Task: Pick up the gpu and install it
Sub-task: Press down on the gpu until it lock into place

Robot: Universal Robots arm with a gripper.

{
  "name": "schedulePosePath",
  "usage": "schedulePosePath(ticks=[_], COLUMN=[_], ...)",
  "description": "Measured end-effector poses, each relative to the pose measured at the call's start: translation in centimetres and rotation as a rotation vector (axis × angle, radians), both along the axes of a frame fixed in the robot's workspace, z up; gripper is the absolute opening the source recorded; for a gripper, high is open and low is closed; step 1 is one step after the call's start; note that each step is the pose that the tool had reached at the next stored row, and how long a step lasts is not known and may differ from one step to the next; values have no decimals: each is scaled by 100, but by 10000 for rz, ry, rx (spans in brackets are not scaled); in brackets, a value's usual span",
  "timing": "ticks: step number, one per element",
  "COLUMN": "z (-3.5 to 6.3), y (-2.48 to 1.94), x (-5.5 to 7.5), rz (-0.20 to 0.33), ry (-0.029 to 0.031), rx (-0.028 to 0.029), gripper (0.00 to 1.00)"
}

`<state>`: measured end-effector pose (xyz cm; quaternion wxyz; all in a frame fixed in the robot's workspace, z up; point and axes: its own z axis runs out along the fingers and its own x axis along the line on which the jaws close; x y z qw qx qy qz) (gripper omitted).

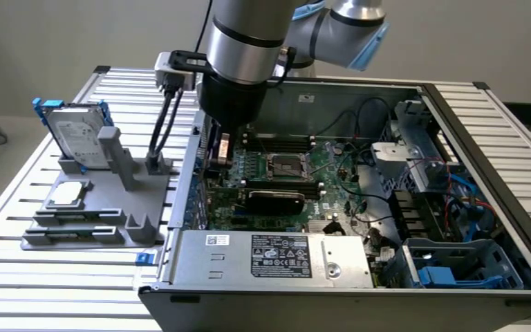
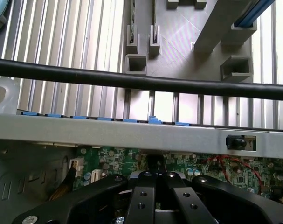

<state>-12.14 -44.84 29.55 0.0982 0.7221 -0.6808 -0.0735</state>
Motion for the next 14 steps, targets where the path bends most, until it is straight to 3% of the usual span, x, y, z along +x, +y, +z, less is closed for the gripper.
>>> schedulePosePath(ticks=[14], z=[29], y=[0], x=[4], rz=[-32], ry=[61], rx=[-2], gripper=[11])
